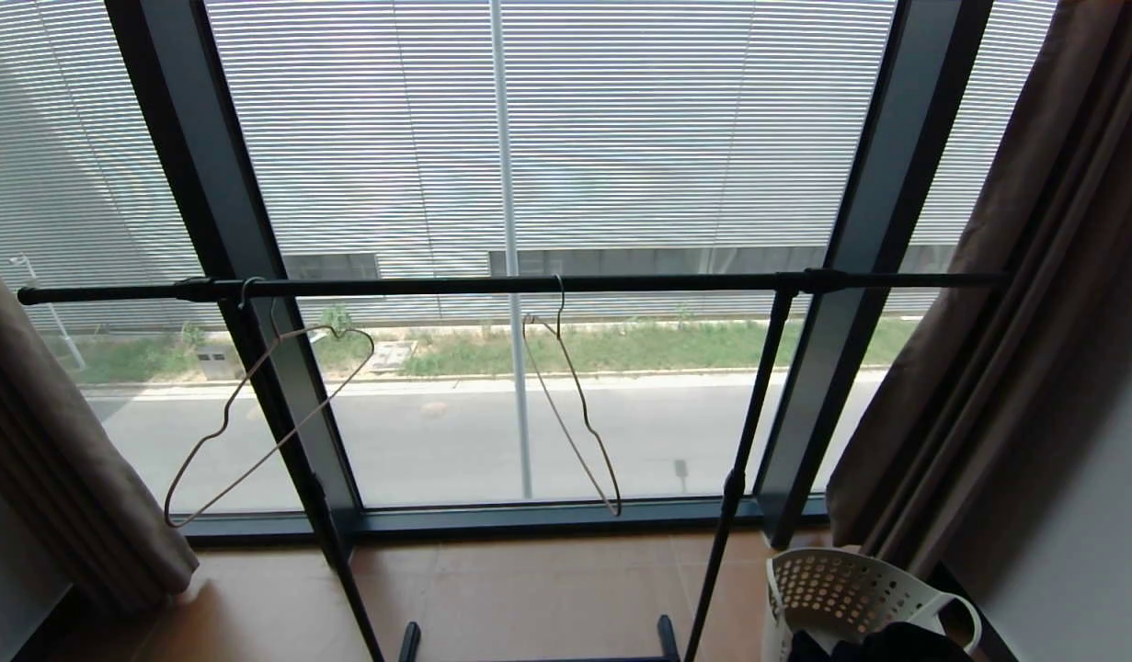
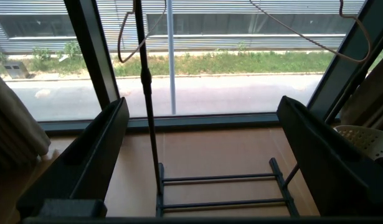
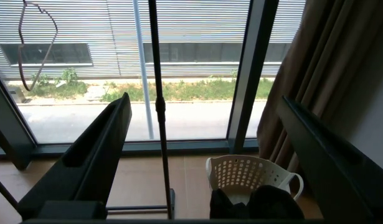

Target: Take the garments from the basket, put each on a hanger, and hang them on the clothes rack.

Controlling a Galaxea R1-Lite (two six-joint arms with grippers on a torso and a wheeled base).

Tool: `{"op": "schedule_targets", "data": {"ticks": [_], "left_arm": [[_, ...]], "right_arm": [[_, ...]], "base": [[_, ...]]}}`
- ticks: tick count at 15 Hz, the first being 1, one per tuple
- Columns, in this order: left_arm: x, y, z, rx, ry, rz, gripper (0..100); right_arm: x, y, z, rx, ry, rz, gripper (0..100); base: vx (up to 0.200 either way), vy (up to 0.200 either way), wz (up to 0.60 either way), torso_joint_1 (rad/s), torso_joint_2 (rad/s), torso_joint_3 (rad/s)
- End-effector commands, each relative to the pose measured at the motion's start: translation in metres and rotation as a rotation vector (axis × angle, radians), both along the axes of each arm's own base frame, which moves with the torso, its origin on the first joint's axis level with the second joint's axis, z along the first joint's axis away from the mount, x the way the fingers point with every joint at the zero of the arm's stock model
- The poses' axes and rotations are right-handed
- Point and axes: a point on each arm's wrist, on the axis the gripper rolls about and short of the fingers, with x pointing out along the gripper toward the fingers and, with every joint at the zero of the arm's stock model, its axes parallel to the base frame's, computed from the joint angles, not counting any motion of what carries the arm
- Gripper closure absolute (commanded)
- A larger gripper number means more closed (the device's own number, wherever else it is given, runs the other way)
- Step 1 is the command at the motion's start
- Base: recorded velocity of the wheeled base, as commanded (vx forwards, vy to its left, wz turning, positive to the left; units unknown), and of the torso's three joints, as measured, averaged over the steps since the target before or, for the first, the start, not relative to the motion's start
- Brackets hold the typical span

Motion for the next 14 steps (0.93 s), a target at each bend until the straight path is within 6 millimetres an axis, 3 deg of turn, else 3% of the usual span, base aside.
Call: {"op": "schedule_targets", "data": {"ticks": [1, 14], "left_arm": [[0.0001, 0.0, 0.0001, 0.0, 0.0, -0.001, 0], [0.0, -0.0001, 0.0004, 0.001, 0.0, -0.003, 0]], "right_arm": [[0.0, 0.0, 0.0, 0.001, -0.001, 0.0, 0], [0.0, 0.0, 0.0, -0.006, 0.0, 0.002, 0]], "base": [[0.0, 0.0, 0.0, -0.046, 0.12, 0.076], [0.0, 0.0, 0.0, -0.141, 0.35, 0.201]]}}
